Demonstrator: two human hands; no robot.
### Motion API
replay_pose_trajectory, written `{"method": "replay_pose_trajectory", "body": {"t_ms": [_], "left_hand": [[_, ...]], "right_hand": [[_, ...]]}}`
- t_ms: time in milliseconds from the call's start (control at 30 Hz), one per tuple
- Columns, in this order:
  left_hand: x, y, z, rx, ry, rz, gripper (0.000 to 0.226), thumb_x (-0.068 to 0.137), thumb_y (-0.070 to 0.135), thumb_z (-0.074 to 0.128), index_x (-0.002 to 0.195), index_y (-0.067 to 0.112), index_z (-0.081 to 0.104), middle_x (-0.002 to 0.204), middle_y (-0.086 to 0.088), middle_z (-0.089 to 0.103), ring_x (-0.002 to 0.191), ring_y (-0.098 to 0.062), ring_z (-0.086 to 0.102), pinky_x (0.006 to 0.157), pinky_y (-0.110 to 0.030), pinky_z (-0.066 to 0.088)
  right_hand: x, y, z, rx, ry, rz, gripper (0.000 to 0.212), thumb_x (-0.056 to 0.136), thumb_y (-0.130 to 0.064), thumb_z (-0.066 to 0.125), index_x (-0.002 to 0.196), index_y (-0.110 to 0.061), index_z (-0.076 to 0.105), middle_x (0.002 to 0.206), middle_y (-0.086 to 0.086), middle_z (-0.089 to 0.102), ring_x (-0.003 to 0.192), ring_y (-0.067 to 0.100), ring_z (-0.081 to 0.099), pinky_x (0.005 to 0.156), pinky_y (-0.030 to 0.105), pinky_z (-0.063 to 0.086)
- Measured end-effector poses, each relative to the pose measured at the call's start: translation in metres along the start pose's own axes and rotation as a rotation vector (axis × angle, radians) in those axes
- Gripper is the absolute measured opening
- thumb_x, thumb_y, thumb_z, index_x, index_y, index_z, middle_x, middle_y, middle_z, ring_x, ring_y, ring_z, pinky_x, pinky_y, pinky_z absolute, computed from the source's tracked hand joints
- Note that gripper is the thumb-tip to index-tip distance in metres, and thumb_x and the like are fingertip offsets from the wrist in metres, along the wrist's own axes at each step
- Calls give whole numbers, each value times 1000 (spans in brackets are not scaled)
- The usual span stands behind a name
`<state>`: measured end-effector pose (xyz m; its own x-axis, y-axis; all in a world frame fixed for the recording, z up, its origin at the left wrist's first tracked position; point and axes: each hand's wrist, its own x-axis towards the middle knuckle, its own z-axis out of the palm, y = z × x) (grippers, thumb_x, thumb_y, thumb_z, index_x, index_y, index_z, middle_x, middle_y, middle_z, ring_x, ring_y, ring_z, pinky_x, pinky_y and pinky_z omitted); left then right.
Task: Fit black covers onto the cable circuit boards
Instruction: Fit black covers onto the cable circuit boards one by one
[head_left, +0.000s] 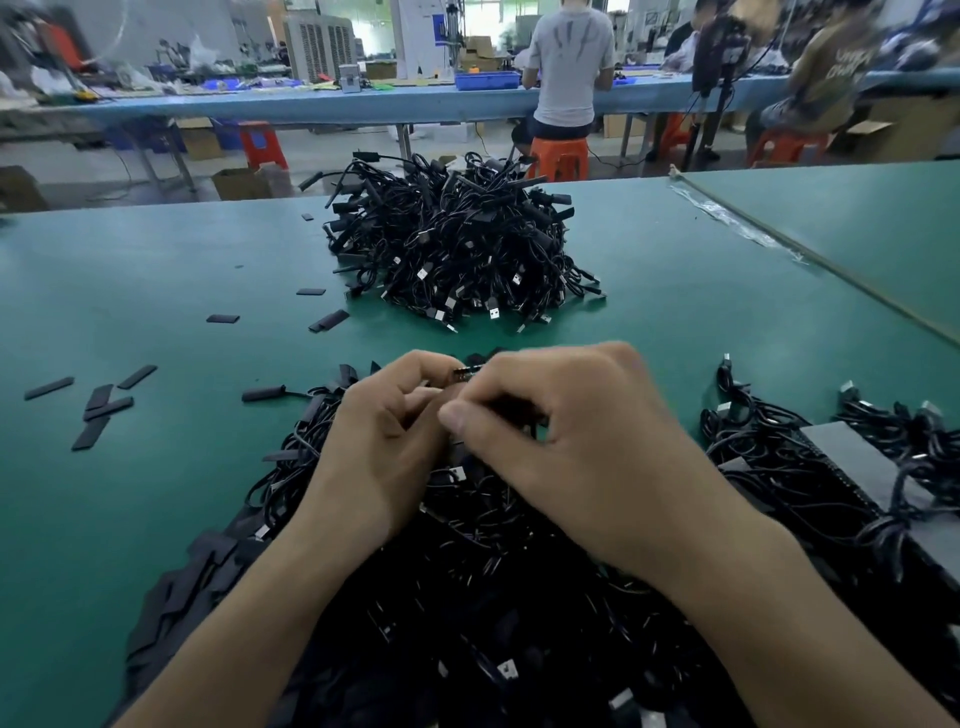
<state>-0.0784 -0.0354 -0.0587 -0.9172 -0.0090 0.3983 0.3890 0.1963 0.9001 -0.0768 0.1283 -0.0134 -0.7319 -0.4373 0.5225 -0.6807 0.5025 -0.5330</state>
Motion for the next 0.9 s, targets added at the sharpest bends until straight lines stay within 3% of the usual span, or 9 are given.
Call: {"method": "replay_pose_trajectory", "body": {"t_ms": [67,133,200,267,300,433,633,767,900], "left_hand": [[0,-1,-3,23,-37,12,7,94,21,64,89,23,69,64,-6,67,55,-10,49,52,-21,39],[0,-2,-7,65,-75,13,7,92,34,63,93,33,70,73,-14,68,58,-18,45,54,-29,34],[0,-1,-8,90,-105,49,8,92,37,63,96,38,70,79,-13,71,57,-22,50,51,-36,38],[-1,1,-9,121,-127,97,10,92,42,64,99,38,71,81,-10,72,62,-33,59,56,-46,47],[-1,0,-9,138,-132,111,12,92,43,64,98,37,71,79,-6,72,64,-33,60,57,-44,48],[-1,-3,-9,98,-153,69,9,90,37,63,87,29,67,65,12,58,58,-3,46,54,-16,38],[-4,0,-10,-109,-175,10,13,80,41,71,81,30,64,70,12,55,63,-4,47,58,-13,41],[-4,-2,-11,-86,-166,10,46,69,62,79,73,20,61,64,11,52,59,-7,42,55,-13,36],[-3,-5,-15,-142,-178,-38,40,66,59,82,71,23,67,62,10,54,57,-6,43,54,-13,37]], "right_hand": [[1,2,-4,-117,145,-18,15,87,-38,67,86,-25,75,78,-11,67,80,15,59,72,39,49],[3,5,-8,-218,181,-30,13,85,-35,72,95,-28,74,88,-12,64,92,17,55,83,37,43],[4,9,-9,-265,86,-13,20,86,-37,72,105,-32,72,98,-15,62,100,14,54,90,36,35],[5,14,-8,-138,-23,51,18,87,-39,72,104,-33,72,94,-16,67,94,8,60,89,37,45],[5,16,-7,-23,-40,97,16,85,-37,74,100,-31,73,87,-15,70,87,4,64,83,36,51],[6,25,-5,320,-7,245,9,77,-24,83,80,-23,75,72,-7,73,68,3,68,68,25,57],[6,33,1,665,-67,336,10,74,-18,84,75,-13,75,71,8,73,66,12,63,65,25,52],[2,35,7,872,-177,351,12,70,-25,77,75,-14,74,74,6,72,71,12,64,69,20,53],[0,40,13,941,-207,383,13,73,-26,75,77,-13,74,73,-1,70,71,6,62,69,14,49]]}}
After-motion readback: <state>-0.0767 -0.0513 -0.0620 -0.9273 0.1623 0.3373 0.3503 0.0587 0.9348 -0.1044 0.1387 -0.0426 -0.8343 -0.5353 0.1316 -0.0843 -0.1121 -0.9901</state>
